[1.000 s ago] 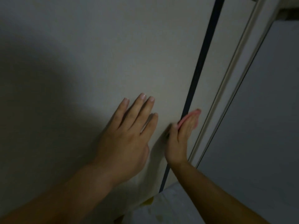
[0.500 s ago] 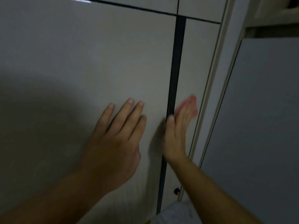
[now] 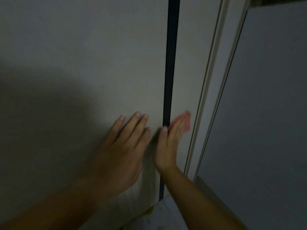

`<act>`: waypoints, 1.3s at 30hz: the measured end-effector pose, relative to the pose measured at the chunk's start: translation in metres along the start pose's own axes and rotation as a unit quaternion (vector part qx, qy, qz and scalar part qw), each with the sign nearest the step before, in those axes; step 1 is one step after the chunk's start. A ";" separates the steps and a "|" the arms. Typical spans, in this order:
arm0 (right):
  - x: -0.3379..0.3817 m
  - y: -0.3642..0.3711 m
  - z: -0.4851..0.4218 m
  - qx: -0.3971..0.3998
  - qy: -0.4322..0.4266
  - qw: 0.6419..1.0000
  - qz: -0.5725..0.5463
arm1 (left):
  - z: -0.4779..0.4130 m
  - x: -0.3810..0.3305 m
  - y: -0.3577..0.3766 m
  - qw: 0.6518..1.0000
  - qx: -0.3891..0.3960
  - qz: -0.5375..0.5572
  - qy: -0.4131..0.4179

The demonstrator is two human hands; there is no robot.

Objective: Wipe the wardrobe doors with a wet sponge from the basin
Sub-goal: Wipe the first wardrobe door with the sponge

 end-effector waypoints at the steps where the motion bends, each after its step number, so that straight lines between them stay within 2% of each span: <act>1: 0.010 -0.003 -0.011 -0.009 -0.026 1.000 0.002 | 0.002 -0.002 0.008 1.000 0.002 -0.001 0.003; 3: 0.009 -0.002 -0.016 -0.021 -0.079 0.996 0.030 | 0.007 -0.007 0.025 1.000 0.012 -0.007 0.012; 5: -0.031 0.011 0.013 -0.011 -0.058 0.998 0.038 | 0.014 -0.011 0.042 1.000 0.024 -0.005 0.018; 7: -0.097 0.031 0.069 0.032 0.037 0.998 0.027 | 0.021 -0.015 0.058 0.999 0.030 0.002 0.018; 10: -0.165 0.055 0.118 0.083 0.185 0.979 -0.026 | 0.029 -0.020 0.083 0.999 0.045 0.003 0.025; 13: -0.177 0.054 0.094 0.042 0.253 0.964 -0.069 | 0.035 -0.025 0.099 0.998 0.053 0.002 0.026; 15: -0.182 0.050 0.084 0.011 0.258 0.963 -0.079 | 0.036 -0.026 0.107 0.998 0.052 0.000 0.026; 20: -0.174 0.079 0.171 0.101 0.217 0.967 -0.082 | 0.035 -0.021 0.116 0.998 0.046 -0.025 0.022; 24: -0.207 0.082 0.160 0.091 0.276 0.953 -0.079 | 0.033 -0.020 0.120 0.997 0.045 -0.058 0.020; 26: -0.210 0.078 0.150 0.083 0.269 0.958 -0.056 | 0.034 -0.021 0.120 0.996 0.040 -0.081 0.025; 28: -0.194 0.084 0.165 0.088 0.274 0.954 -0.088 | 0.034 -0.020 0.121 0.996 0.038 -0.082 0.028; 30: -0.177 0.095 0.194 0.123 0.250 0.957 -0.084 | 0.034 -0.020 0.122 0.996 0.037 -0.075 0.026; 32: -0.180 0.097 0.210 0.127 0.213 0.968 -0.029 | 0.033 -0.020 0.122 0.996 0.031 -0.081 0.028; 33: -0.194 0.093 0.206 0.101 0.211 0.972 0.023 | 0.033 -0.021 0.122 0.996 0.029 -0.082 0.029; 36: -0.234 0.091 0.193 0.076 0.386 0.917 -0.057 | 0.034 -0.022 0.122 0.995 0.021 -0.089 0.034; 37: -0.238 0.093 0.196 0.069 0.417 0.904 -0.058 | 0.034 -0.022 0.123 0.995 0.019 -0.090 0.036; 39: -0.234 0.099 0.206 0.070 0.427 0.901 -0.038 | 0.035 -0.021 0.123 0.996 0.013 -0.082 0.036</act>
Point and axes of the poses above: each hand's wrist, its own z-axis away from the middle knuckle, its own y-axis out of the palm, x = y × z, the point moved 8 cm from there along -z, towards the middle knuckle, and after that the axes turned 14 degrees about z, right-handed, at the moved point
